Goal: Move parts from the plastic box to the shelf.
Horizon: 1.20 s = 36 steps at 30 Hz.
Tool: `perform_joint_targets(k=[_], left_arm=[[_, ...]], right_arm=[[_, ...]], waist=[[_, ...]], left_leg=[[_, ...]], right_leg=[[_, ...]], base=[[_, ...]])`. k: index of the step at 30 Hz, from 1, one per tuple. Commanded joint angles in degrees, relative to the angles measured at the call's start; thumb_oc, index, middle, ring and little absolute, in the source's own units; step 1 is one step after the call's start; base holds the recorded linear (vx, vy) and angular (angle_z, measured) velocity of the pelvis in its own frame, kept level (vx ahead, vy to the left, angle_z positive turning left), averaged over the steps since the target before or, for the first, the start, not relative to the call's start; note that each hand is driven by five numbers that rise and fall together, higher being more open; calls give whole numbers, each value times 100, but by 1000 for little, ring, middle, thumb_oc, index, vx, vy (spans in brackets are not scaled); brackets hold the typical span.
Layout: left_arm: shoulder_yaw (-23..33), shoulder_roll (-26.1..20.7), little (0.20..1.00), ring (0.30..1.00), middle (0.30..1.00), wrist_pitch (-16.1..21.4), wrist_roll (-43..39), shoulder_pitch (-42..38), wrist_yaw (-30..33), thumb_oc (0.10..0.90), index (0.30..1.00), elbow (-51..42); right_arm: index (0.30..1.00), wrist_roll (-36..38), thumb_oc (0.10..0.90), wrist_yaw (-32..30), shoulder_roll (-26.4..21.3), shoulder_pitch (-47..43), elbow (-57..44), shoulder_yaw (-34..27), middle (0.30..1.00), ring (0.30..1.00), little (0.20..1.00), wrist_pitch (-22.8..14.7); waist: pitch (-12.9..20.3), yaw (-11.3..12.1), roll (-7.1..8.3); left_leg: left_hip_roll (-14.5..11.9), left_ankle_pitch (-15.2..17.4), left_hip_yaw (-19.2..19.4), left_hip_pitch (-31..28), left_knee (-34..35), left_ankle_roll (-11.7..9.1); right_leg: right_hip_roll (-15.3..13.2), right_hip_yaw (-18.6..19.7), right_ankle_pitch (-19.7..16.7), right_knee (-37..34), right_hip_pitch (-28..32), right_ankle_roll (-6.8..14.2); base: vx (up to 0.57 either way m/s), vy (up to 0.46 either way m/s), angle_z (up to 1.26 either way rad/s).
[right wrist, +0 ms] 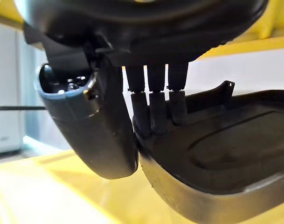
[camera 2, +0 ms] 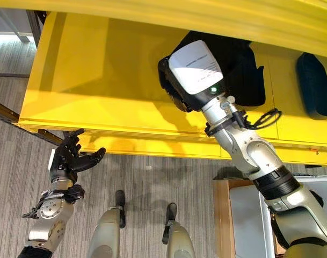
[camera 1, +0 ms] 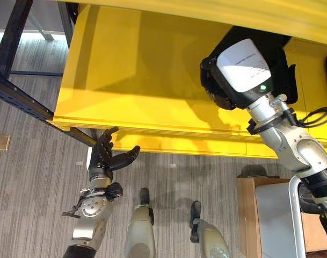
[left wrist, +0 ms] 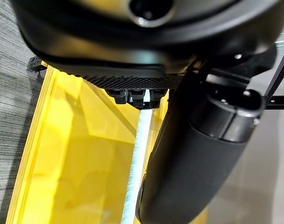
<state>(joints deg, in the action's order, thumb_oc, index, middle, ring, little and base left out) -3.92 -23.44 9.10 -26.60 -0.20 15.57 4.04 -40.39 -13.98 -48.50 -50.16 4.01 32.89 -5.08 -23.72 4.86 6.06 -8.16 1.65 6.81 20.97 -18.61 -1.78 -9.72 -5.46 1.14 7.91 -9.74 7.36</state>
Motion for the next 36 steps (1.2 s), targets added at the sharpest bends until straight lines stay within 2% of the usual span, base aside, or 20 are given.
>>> perform_joint_targets(k=[1,5,7,15,22,28,29,36], left_arm=[[-127,-236,1000,1000,1000,588,31,-71,-206,900,1000,-566],[-149,-327,1000,1000,1000,604,-63,-8,-313,900,1000,-554],[-134,-382,1000,1000,1000,608,-141,17,-372,900,1000,-568],[-194,-492,1000,1000,1000,606,-239,101,-512,900,1000,-554],[-344,-516,1000,1000,1000,601,-287,-3,-614,900,1000,-562],[-419,-523,1000,1000,1000,609,-308,-44,-727,900,1000,-534],[-437,-540,1000,1000,1000,613,-306,-30,-786,900,1000,-511],[-444,-586,1000,1000,1000,648,-367,-13,-841,900,1000,-503]], right_arm=[[300,703,400,-71,255,-1011,163,-12,300,300,300,-91],[300,1071,400,174,266,-1377,537,418,300,300,300,-120],[300,1033,400,321,172,-1634,675,757,300,300,300,-140],[300,1057,400,799,74,-1944,1016,1457,300,300,300,-187],[300,1330,400,1119,147,-1786,1271,1647,300,300,300,-264],[300,1350,400,1413,-170,-1871,1396,2023,300,300,300,-393],[300,1360,400,1500,-366,-1881,1387,2130,300,300,300,-452],[300,1166,400,1436,-904,-2094,1738,2480,300,300,300,-515]], waist=[[761,156,101],[711,263,63],[696,323,43],[637,431,-72],[538,461,-185],[456,471,-282],[424,457,-301],[342,435,-413]], left_leg=[[-650,-3,-463,150,-149,-553],[-624,-74,-528,179,-89,-572],[-605,-108,-581,216,-67,-583],[-559,-226,-704,297,31,-611],[-530,-310,-768,401,67,-618],[-513,-368,-820,485,61,-630],[-512,-387,-820,508,52,-638],[-531,-495,-871,531,129,-667]], right_leg=[[-562,-158,74,-223,659,217],[-547,-223,100,-203,659,205],[-538,-264,127,-173,648,204],[-515,-390,189,-77,574,187],[-509,-422,204,-6,450,174],[-517,-434,225,106,336,167],[-518,-435,232,155,298,167],[-495,-451,275,336,117,162]], base=[[4,-62,6],[-3,-38,13],[0,-48,5],[-10,-29,11],[-48,-14,5],[-36,-5,6],[-44,0,1],[-32,-10,1]])
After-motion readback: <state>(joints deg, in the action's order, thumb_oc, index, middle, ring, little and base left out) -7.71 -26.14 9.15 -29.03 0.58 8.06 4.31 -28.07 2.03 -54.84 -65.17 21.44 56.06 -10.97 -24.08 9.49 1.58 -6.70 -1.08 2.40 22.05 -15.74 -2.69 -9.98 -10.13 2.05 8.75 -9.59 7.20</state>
